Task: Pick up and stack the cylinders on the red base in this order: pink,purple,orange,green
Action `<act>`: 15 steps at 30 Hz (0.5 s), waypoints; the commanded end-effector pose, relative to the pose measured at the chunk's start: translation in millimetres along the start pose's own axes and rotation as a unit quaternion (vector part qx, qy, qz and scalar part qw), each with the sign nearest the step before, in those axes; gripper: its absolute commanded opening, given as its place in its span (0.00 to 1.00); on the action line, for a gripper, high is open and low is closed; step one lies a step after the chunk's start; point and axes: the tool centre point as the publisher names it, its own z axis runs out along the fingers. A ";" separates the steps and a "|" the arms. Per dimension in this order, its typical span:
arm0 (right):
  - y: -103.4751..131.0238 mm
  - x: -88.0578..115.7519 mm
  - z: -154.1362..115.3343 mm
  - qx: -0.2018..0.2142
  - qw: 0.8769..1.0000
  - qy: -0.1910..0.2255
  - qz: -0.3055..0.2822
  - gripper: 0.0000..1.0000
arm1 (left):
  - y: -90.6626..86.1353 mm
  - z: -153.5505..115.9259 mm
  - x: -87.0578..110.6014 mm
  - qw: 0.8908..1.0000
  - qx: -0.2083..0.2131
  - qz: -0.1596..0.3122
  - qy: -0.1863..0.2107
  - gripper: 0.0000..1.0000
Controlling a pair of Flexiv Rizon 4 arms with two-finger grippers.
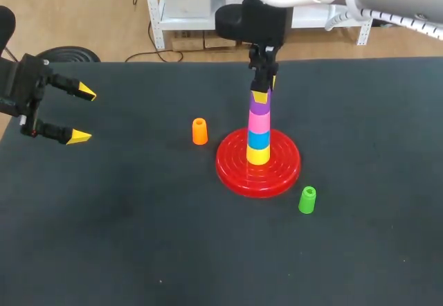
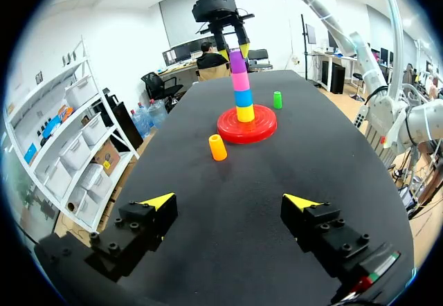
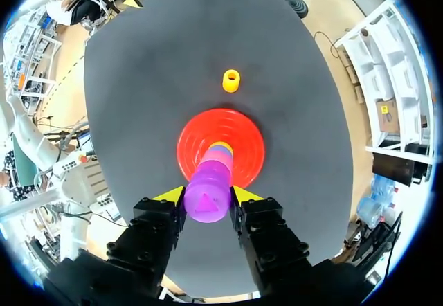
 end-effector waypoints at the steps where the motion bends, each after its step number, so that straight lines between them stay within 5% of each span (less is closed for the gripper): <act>1: 0.3 1.2 8.0 -0.001 1.000 -0.002 0.001 0.00 | -0.5 0.4 0.8 1.000 -0.001 0.001 -0.001 1.00; 10: 2.6 1.3 7.7 -0.001 1.000 -0.013 0.000 0.00 | -0.5 0.4 0.8 1.000 -0.001 0.001 -0.001 1.00; 11: 3.6 1.0 6.1 -0.006 1.000 -0.029 -0.003 0.23 | -0.5 0.4 0.8 1.000 -0.001 0.001 -0.001 1.00; 12: 4.0 0.9 5.1 -0.004 1.000 -0.030 -0.002 0.68 | -0.5 0.4 0.8 1.000 -0.001 0.001 -0.001 1.00; 13: 4.5 0.8 3.8 -0.001 1.000 -0.031 -0.001 1.00 | -0.5 0.4 0.8 1.000 -0.001 0.001 -0.001 1.00; 15: 6.1 0.7 0.6 0.002 0.999 -0.046 -0.004 1.00 | -0.5 0.4 0.8 1.000 -0.001 0.001 -0.001 1.00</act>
